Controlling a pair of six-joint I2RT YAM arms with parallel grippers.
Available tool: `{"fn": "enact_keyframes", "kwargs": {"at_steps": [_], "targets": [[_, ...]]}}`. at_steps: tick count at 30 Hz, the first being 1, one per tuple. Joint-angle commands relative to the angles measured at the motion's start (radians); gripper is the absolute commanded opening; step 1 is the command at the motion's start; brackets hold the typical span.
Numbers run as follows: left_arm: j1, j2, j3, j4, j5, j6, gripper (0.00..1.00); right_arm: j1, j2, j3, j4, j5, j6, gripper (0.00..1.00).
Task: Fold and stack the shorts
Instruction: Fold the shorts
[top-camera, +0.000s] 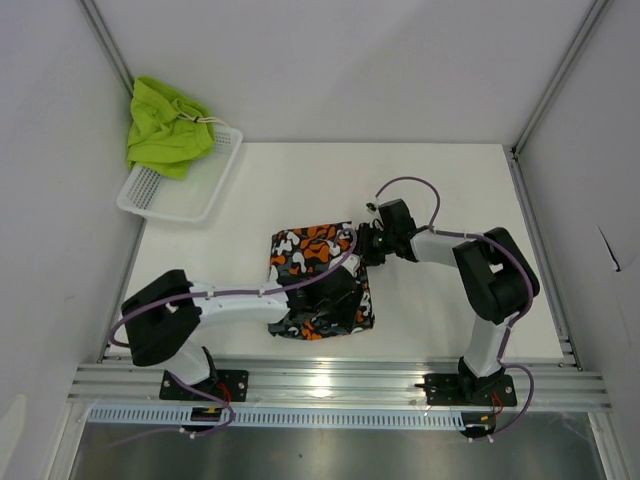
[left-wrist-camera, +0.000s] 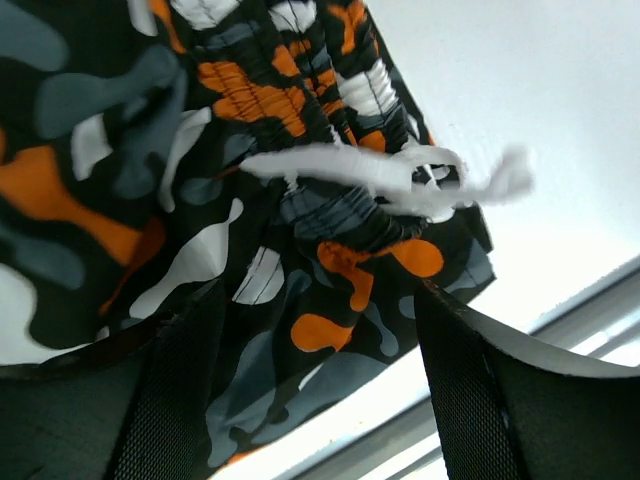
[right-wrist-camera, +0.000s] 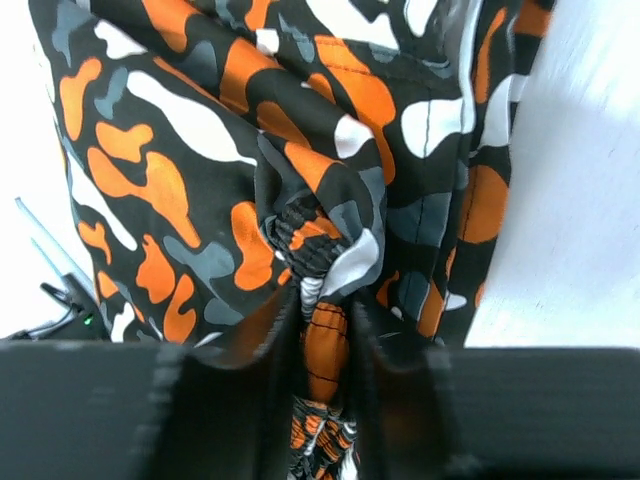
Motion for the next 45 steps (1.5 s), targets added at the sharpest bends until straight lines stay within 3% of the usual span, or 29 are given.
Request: {"fn": "enact_keyframes", "kwargs": {"at_steps": [1, 9, 12, 14, 18, 22, 24, 28, 31, 35, 39, 45], "targets": [[-0.011, 0.046, 0.009, 0.098, 0.033, 0.003, 0.77, 0.003, -0.019, 0.075, -0.113, 0.081, -0.060, 0.29], [-0.034, 0.139, 0.014, 0.205, 0.103, -0.017, 0.75, -0.010, 0.013, 0.180, -0.209, 0.081, -0.119, 0.31], [-0.043, 0.126, 0.032, 0.206, 0.103, -0.012, 0.76, -0.013, 0.047, 0.220, -0.230, 0.077, -0.131, 0.40], [-0.044, 0.107, 0.043, 0.203, 0.117, -0.020, 0.80, -0.014, 0.061, 0.243, -0.241, 0.077, -0.133, 0.51], [-0.043, 0.078, 0.189, 0.103, 0.091, -0.037, 0.87, -0.029, 0.049, 0.323, -0.314, 0.093, -0.136, 0.67], [-0.034, 0.052, 0.328, -0.052, 0.051, -0.017, 0.94, -0.086, -0.055, 0.328, -0.345, 0.146, -0.091, 0.93], [-0.003, 0.017, 0.342, -0.086, 0.080, 0.004, 0.95, -0.094, -0.107, 0.291, -0.382, 0.206, -0.054, 0.99], [0.098, -0.109, 0.262, -0.123, 0.125, 0.021, 0.95, -0.097, -0.271, 0.213, -0.477, 0.386, 0.045, 1.00], [0.222, -0.227, 0.150, -0.115, 0.171, 0.031, 0.95, -0.083, -0.435, 0.063, -0.445, 0.474, 0.214, 0.99], [0.397, -0.317, 0.054, -0.109, 0.217, 0.049, 0.95, 0.030, -0.630, -0.075, -0.465, 0.622, 0.460, 0.99], [0.472, -0.325, 0.009, -0.071, 0.223, 0.060, 0.95, 0.319, -0.737, -0.122, -0.609, 0.799, 0.805, 1.00], [0.537, -0.253, 0.030, -0.017, 0.255, 0.101, 0.95, 0.657, -0.737, -0.158, -0.686, 0.975, 1.261, 0.99]]}}
